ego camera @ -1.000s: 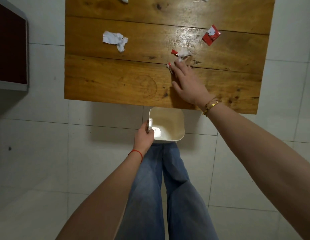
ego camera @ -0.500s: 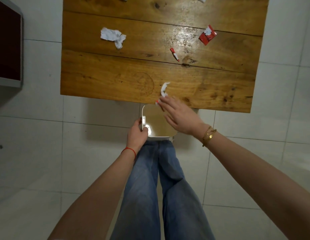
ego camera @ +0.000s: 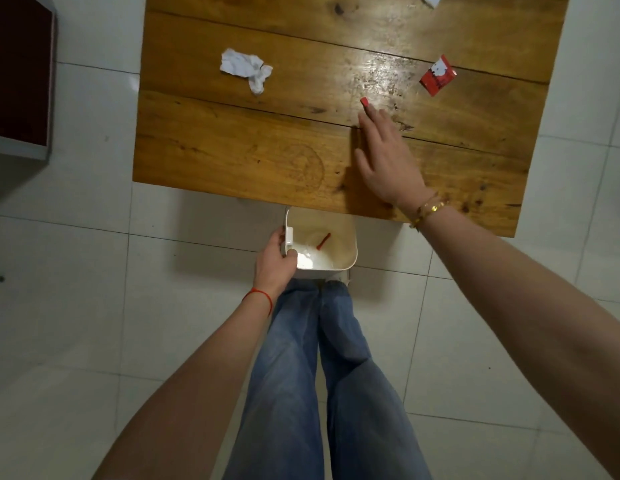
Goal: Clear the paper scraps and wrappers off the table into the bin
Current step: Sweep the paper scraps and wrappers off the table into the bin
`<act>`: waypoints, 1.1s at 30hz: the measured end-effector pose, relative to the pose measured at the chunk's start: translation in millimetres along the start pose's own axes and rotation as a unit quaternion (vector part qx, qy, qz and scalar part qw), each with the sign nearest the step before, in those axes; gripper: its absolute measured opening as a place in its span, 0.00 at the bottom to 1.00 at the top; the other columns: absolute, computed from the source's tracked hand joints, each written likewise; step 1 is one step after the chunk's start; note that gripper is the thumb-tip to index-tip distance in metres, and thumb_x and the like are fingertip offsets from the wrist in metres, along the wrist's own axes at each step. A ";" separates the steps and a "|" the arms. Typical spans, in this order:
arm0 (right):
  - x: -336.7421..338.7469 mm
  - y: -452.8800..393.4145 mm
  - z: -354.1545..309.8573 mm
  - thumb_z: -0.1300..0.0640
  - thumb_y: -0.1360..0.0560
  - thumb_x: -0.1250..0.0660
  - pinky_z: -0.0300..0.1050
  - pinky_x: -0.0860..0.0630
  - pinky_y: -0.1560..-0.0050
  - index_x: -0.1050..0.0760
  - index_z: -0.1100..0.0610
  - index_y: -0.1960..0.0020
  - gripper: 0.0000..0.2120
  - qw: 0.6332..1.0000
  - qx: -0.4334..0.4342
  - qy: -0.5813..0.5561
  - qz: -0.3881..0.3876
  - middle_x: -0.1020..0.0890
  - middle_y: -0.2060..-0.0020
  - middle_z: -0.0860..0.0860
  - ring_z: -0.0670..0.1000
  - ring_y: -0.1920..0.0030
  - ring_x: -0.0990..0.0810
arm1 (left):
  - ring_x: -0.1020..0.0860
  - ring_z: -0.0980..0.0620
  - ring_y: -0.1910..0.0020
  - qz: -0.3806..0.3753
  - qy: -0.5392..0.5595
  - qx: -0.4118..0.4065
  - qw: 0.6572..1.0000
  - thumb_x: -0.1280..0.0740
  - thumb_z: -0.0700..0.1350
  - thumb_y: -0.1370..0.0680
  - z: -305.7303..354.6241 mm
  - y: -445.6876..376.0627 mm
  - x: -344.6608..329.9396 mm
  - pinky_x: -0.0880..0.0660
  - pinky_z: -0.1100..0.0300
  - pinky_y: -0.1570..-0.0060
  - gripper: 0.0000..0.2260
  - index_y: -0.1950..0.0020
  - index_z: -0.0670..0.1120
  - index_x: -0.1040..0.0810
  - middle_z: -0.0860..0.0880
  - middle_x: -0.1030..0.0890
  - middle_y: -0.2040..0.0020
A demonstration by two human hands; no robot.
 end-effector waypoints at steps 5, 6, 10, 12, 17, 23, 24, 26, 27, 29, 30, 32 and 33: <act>-9.5 -14.0 -0.2 0.49 0.19 0.48 0.50 0.54 0.23 0.51 0.59 0.22 0.29 0.999 -0.013 0.013 -0.039 0.52 0.22 0.54 0.54 0.22 0.54 | 0.20 0.49 0.52 0.005 0.005 0.006 1.000 0.41 0.38 0.26 2.8 -3.8 3.4 0.22 0.52 0.47 0.24 0.30 0.49 0.32 0.48 0.20 0.44; -11.6 -10.1 -4.4 0.48 0.19 0.48 0.51 0.54 0.23 0.51 0.58 0.22 0.29 0.999 0.005 0.017 -0.038 0.51 0.22 0.53 0.53 0.22 0.54 | 0.20 0.48 0.52 0.008 0.003 0.007 1.000 0.41 0.38 0.26 3.0 -4.3 4.6 0.23 0.51 0.47 0.24 0.30 0.49 0.32 0.48 0.20 0.44; -32.9 24.4 -29.2 0.48 0.20 0.48 0.53 0.53 0.24 0.48 0.55 0.23 0.28 0.989 0.120 0.041 -0.078 0.47 0.22 0.53 0.52 0.23 0.53 | 0.20 0.49 0.52 0.010 0.001 0.010 1.000 0.41 0.38 0.25 4.2 -5.8 9.2 0.23 0.52 0.46 0.24 0.29 0.49 0.32 0.47 0.20 0.41; -48.3 45.8 -42.8 0.48 0.20 0.47 0.51 0.56 0.24 0.47 0.55 0.23 0.28 0.977 0.176 0.050 -0.110 0.45 0.23 0.53 0.52 0.23 0.52 | 0.20 0.49 0.54 0.012 -0.001 0.014 1.000 0.40 0.38 0.25 3.8 -5.9 12.0 0.23 0.54 0.49 0.24 0.29 0.49 0.32 0.47 0.21 0.41; -69.9 79.1 -68.3 0.54 0.21 0.45 0.50 0.51 0.23 0.41 0.60 0.25 0.25 0.953 0.266 0.036 -0.138 0.33 0.27 0.57 0.54 0.24 0.42 | 0.23 0.52 0.60 0.038 -0.027 0.003 0.999 0.40 0.40 0.24 3.3 -5.6 22.7 0.28 0.59 0.56 0.22 0.30 0.48 0.31 0.47 0.20 0.44; -48.5 26.6 -74.4 0.52 0.20 0.47 0.49 0.55 0.24 0.43 0.58 0.24 0.26 0.976 0.203 0.033 -0.078 0.37 0.26 0.57 0.55 0.24 0.44 | 0.24 0.54 0.65 0.047 -0.028 0.015 0.998 0.40 0.41 0.24 -0.4 -11.1 34.5 0.30 0.61 0.66 0.21 0.30 0.48 0.31 0.48 0.19 0.50; -43.9 11.6 -75.8 0.51 0.20 0.47 0.49 0.56 0.24 0.44 0.57 0.24 0.26 0.979 0.188 0.033 -0.071 0.39 0.25 0.57 0.54 0.23 0.46 | 0.24 0.56 0.65 0.049 -0.027 0.016 0.998 0.40 0.41 0.24 -1.3 -12.5 36.7 0.31 0.63 0.67 0.21 0.30 0.48 0.31 0.48 0.19 0.50; -34.9 -16.7 -77.8 0.49 0.19 0.48 0.49 0.56 0.23 0.47 0.57 0.23 0.27 0.983 0.167 0.038 -0.061 0.43 0.23 0.56 0.54 0.23 0.48 | 0.24 0.58 0.65 0.054 -0.029 0.017 0.998 0.40 0.41 0.24 -2.1 -13.8 38.9 0.32 0.65 0.68 0.22 0.30 0.49 0.31 0.49 0.20 0.47; -31.4 -31.7 -80.3 0.49 0.19 0.48 0.50 0.55 0.23 0.48 0.57 0.23 0.27 0.984 0.162 0.043 -0.059 0.44 0.23 0.55 0.54 0.22 0.50 | 0.24 0.59 0.65 0.058 -0.030 0.019 0.998 0.40 0.41 0.24 -2.8 -15.0 40.8 0.33 0.67 0.69 0.22 0.30 0.49 0.31 0.50 0.20 0.46; -25.2 -60.4 -87.2 0.49 0.19 0.49 0.53 0.53 0.23 0.49 0.57 0.22 0.28 0.985 0.155 0.053 -0.058 0.46 0.22 0.55 0.54 0.22 0.51 | 0.24 0.59 0.67 0.059 -0.031 0.025 0.997 0.39 0.42 0.24 -4.4 -16.9 43.5 0.33 0.68 0.71 0.23 0.29 0.50 0.32 0.51 0.21 0.46; -22.1 -74.1 -91.1 0.49 0.19 0.49 0.53 0.52 0.23 0.50 0.57 0.22 0.28 0.985 0.153 0.057 -0.058 0.46 0.22 0.55 0.54 0.22 0.51 | 0.24 0.58 0.68 0.058 -0.031 0.027 0.997 0.39 0.42 0.25 -5.1 -17.9 44.4 0.33 0.68 0.71 0.23 0.29 0.51 0.32 0.51 0.20 0.47; -16.6 -99.9 -99.9 0.48 0.19 0.49 0.53 0.52 0.23 0.51 0.57 0.22 0.29 0.985 0.153 0.060 -0.056 0.47 0.22 0.55 0.54 0.22 0.51 | 0.24 0.57 0.69 0.052 -0.031 0.027 0.998 0.39 0.42 0.25 -5.6 -20.4 46.1 0.33 0.67 0.71 0.23 0.29 0.51 0.32 0.51 0.20 0.47; -15.2 -111.1 -104.5 0.48 0.19 0.49 0.53 0.53 0.23 0.51 0.57 0.22 0.29 0.984 0.156 0.061 -0.058 0.48 0.22 0.55 0.54 0.22 0.51 | 0.24 0.57 0.69 0.049 -0.030 0.025 0.998 0.39 0.41 0.25 -5.6 -21.9 46.8 0.32 0.66 0.71 0.24 0.29 0.51 0.32 0.51 0.20 0.45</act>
Point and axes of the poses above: each hand's wrist, its own y-axis away from the middle knuckle, its own x-axis out of the back of the hand, z = x × y, the point moved 5 cm from there along -y, towards the middle knuckle
